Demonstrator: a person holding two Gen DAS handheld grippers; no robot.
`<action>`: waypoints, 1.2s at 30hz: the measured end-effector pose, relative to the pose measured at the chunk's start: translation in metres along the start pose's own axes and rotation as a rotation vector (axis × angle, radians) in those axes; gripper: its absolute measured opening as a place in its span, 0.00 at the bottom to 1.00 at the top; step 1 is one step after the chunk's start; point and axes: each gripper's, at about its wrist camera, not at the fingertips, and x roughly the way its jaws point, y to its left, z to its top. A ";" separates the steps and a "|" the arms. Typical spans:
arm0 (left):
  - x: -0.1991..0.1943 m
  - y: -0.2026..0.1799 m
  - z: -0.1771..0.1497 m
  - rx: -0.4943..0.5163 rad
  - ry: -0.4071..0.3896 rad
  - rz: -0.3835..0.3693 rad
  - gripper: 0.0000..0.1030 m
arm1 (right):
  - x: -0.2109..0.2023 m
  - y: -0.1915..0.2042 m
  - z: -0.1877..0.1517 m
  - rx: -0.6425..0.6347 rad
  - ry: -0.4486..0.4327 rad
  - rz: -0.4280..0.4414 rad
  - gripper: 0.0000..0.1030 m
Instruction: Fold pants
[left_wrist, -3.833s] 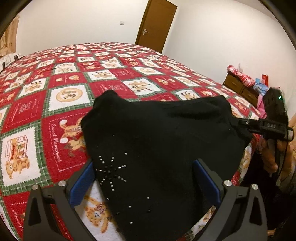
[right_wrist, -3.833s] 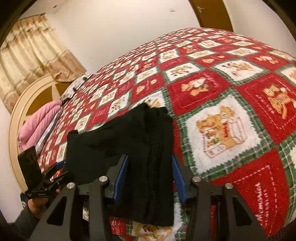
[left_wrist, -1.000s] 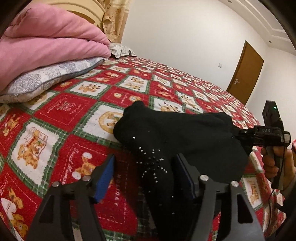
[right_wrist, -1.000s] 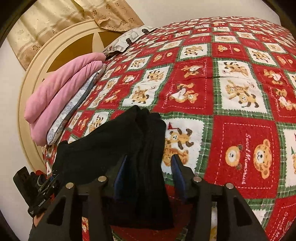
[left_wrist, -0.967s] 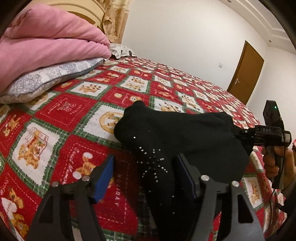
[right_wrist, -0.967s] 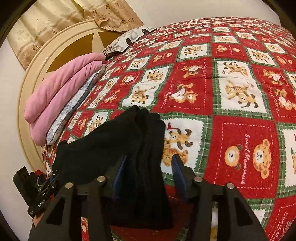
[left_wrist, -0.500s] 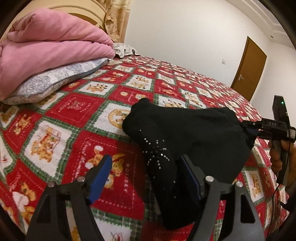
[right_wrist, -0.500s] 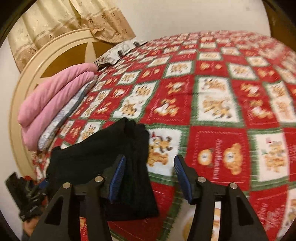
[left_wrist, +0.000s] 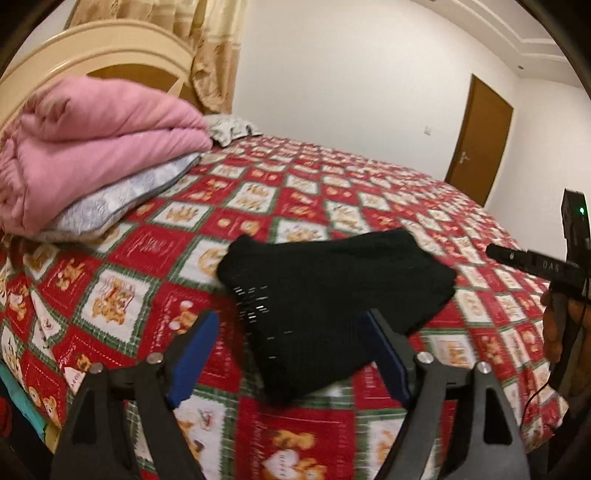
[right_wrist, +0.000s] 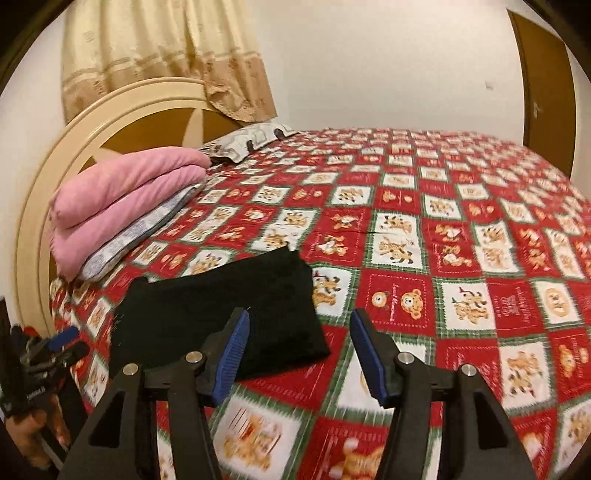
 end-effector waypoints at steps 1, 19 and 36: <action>-0.004 -0.004 0.001 0.007 -0.008 -0.004 0.82 | -0.011 0.007 -0.003 -0.021 -0.014 -0.007 0.59; -0.043 -0.045 0.013 0.057 -0.076 -0.058 0.91 | -0.083 0.057 -0.032 -0.135 -0.078 -0.010 0.62; -0.042 -0.048 0.012 0.069 -0.072 -0.031 0.97 | -0.087 0.063 -0.033 -0.144 -0.093 -0.005 0.63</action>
